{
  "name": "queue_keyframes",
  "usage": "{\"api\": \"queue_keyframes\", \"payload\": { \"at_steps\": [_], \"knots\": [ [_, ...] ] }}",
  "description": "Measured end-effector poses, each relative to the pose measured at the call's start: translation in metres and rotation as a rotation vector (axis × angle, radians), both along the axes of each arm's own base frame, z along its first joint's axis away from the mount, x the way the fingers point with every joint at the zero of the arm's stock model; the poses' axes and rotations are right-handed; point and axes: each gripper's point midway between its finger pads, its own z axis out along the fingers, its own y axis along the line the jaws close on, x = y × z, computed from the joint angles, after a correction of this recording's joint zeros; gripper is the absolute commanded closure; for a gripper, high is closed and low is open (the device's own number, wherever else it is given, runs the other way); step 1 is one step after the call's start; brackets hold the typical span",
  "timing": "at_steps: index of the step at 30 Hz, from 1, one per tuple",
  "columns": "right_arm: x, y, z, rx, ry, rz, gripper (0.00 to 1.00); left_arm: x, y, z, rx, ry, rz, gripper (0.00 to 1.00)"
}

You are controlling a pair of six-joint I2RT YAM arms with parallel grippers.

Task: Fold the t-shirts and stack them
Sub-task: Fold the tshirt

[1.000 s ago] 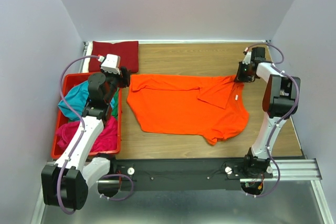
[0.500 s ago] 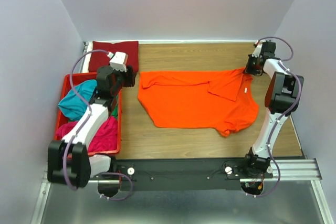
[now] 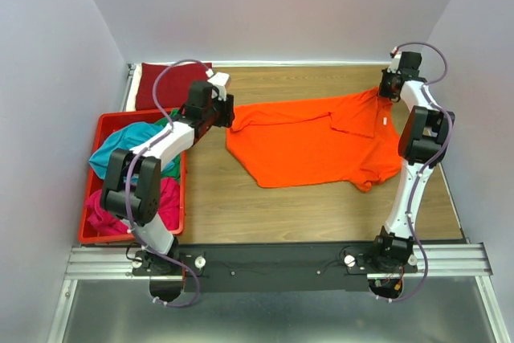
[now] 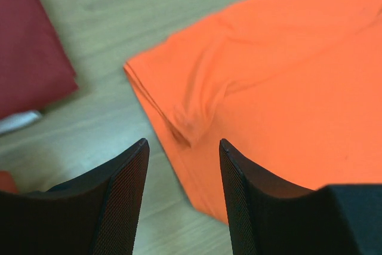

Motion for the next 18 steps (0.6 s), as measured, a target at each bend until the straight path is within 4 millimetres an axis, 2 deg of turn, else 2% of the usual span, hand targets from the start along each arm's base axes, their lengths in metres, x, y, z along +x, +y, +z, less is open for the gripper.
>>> {"api": "queue_keyframes", "payload": {
  "at_steps": [6,9,18],
  "knots": [
    [0.002,0.000,0.000,0.004,-0.003,-0.006,0.99,-0.018,-0.014,-0.062,0.060,0.177,0.026,0.40],
    [0.002,0.000,-0.002,0.004,0.000,-0.006,0.99,-0.015,-0.015,-0.079,0.062,0.237,0.059,0.40],
    [0.002,0.000,-0.003,0.005,0.001,-0.006,0.99,-0.005,-0.019,-0.090,0.011,0.284,0.128,0.43]
  ]
}}
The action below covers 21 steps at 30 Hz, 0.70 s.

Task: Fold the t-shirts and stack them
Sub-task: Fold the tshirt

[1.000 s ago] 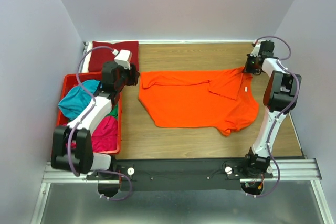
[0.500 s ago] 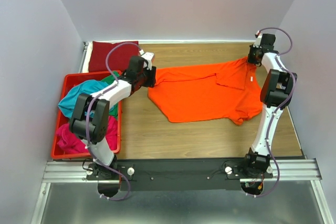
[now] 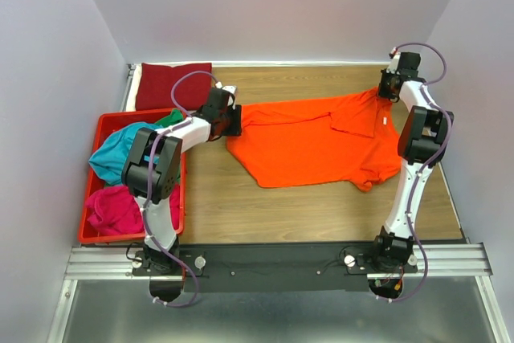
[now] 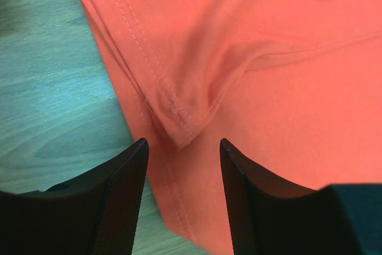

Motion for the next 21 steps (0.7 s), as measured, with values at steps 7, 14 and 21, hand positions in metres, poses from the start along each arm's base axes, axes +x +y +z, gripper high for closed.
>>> {"api": "queue_keyframes", "payload": {
  "at_steps": [7,14,21],
  "knots": [
    [-0.001,0.000,-0.001,0.000,0.002,0.001,0.99,0.006,-0.004,-0.003,-0.026,0.006,0.027,0.50],
    [-0.002,0.000,-0.003,0.001,0.007,0.001,0.99,0.012,-0.006,-0.009,-0.032,0.013,0.038,0.83],
    [-0.002,-0.001,-0.003,-0.003,0.008,-0.003,0.99,0.015,0.003,-0.011,0.010,0.001,0.067,0.88]
  ]
}}
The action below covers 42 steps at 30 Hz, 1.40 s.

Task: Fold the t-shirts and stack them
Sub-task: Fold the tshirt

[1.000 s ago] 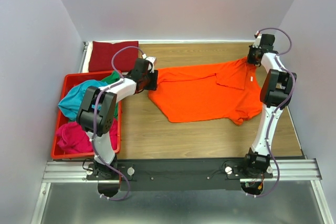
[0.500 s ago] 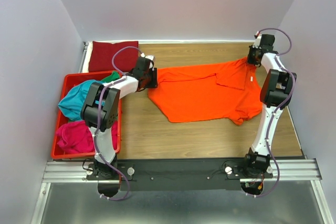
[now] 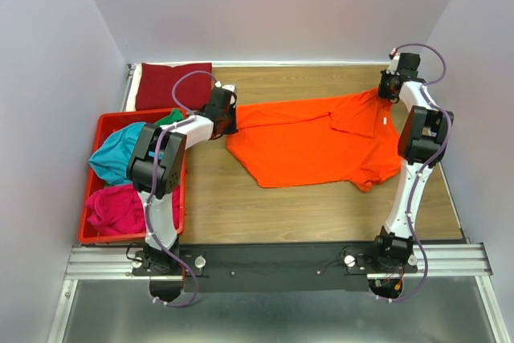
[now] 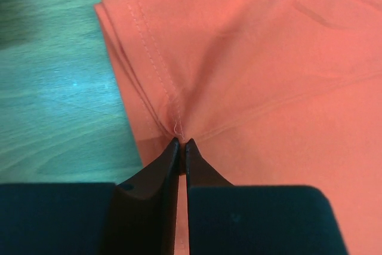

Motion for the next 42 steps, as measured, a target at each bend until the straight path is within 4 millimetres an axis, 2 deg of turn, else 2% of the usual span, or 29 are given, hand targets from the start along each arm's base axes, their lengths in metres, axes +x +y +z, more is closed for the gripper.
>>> {"api": "queue_keyframes", "payload": {
  "at_steps": [11,16,18,19,20,21,23,26,28,30,31,32,34,35,36,37,38,40,41,42],
  "knots": [
    [-0.001,-0.005,0.000,-0.021,0.005,-0.022,0.99,0.002,0.015,-0.002,0.084,-0.009,0.001,0.87],
    [-0.001,-0.006,-0.001,-0.023,0.005,-0.024,0.99,0.002,0.016,0.004,0.084,-0.018,-0.001,0.80],
    [-0.001,-0.006,-0.001,-0.023,0.005,-0.024,0.86,0.003,0.016,0.010,0.083,-0.032,-0.004,0.77],
    [-0.001,-0.006,-0.001,-0.023,0.005,-0.023,0.76,0.003,0.016,0.013,0.083,-0.037,-0.005,0.75],
    [-0.001,-0.006,-0.001,-0.023,0.005,-0.022,0.61,0.004,0.017,0.015,0.083,-0.041,-0.006,0.72],
    [-0.001,-0.006,-0.001,-0.024,0.005,-0.022,0.55,0.004,0.017,0.016,0.083,-0.044,-0.006,0.67],
    [-0.001,-0.006,-0.002,-0.029,0.005,-0.018,0.47,0.002,0.020,0.020,0.084,-0.051,-0.005,0.61],
    [-0.006,-0.005,-0.007,-0.025,0.018,-0.019,0.43,-0.004,0.026,0.031,0.086,-0.069,-0.002,0.51],
    [-0.010,-0.004,-0.008,-0.024,0.023,-0.019,0.38,-0.006,0.031,0.056,0.091,-0.123,-0.001,0.45],
    [-0.021,-0.002,-0.004,-0.022,0.033,-0.019,0.34,-0.005,0.036,0.085,0.096,-0.193,0.008,0.44],
    [-0.027,0.000,-0.001,-0.021,0.038,-0.019,0.32,-0.006,0.040,0.110,0.098,-0.250,0.014,0.44],
    [-0.032,0.001,0.002,-0.019,0.039,-0.021,0.30,-0.008,0.043,0.130,0.097,-0.304,0.017,0.39],
    [-0.038,0.002,0.017,-0.023,0.017,-0.021,0.26,-0.020,0.053,0.173,0.100,-0.422,0.029,0.34],
    [-0.043,0.003,0.023,-0.026,0.007,-0.022,0.21,-0.027,0.058,0.194,0.101,-0.485,0.037,0.32],
    [-0.047,0.004,0.028,-0.028,0.000,-0.023,0.15,-0.036,0.063,0.211,0.099,-0.538,0.043,0.32],
    [-0.052,0.005,0.033,-0.031,-0.011,-0.023,0.14,-0.045,0.069,0.225,0.103,-0.586,0.051,0.29],
    [-0.060,0.006,0.040,-0.036,-0.025,-0.024,0.04,-0.058,0.076,0.242,0.103,-0.644,0.061,0.25],
    [-0.071,0.008,0.049,-0.040,-0.040,-0.026,0.00,-0.075,0.085,0.258,0.108,-0.711,0.077,0.12],
    [-0.074,0.009,0.052,-0.042,-0.053,-0.027,0.00,-0.082,0.090,0.266,0.110,-0.747,0.086,0.11],
    [-0.078,0.010,0.056,-0.043,-0.064,-0.027,0.00,-0.086,0.093,0.266,0.117,-0.759,0.090,0.11]
  ]
}}
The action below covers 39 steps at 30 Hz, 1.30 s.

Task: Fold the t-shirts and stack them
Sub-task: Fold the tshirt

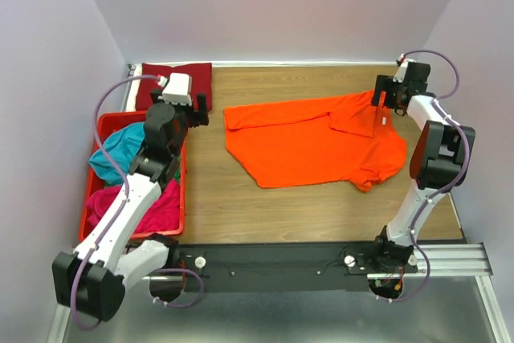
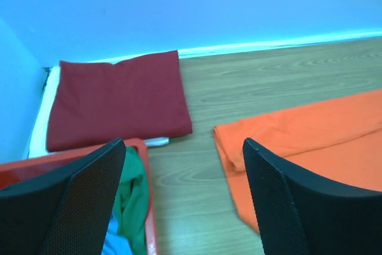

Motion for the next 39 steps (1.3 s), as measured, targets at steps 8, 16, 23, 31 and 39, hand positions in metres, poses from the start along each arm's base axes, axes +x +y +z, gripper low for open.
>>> {"api": "queue_keyframes", "payload": {
  "at_steps": [8,16,23,31,39],
  "knots": [
    [-0.055,0.023,0.009,0.010,-0.020,0.090,0.00,-0.036,0.022,-0.048,0.026,0.040,0.047,0.11],
    [-0.120,0.066,0.024,-0.008,-0.075,0.365,0.00,-0.050,0.022,-0.023,-0.005,-0.057,0.023,0.11],
    [-0.154,0.097,0.035,-0.026,-0.131,0.609,0.00,-0.050,0.017,-0.019,-0.006,-0.070,-0.007,0.11],
    [-0.182,0.124,0.024,0.024,-0.119,0.790,0.00,-0.050,0.012,-0.018,-0.006,-0.074,-0.032,0.11],
    [-0.206,0.184,0.021,0.027,-0.095,1.019,0.00,-0.047,0.006,-0.023,0.001,-0.062,-0.061,0.11]
  ]
}}
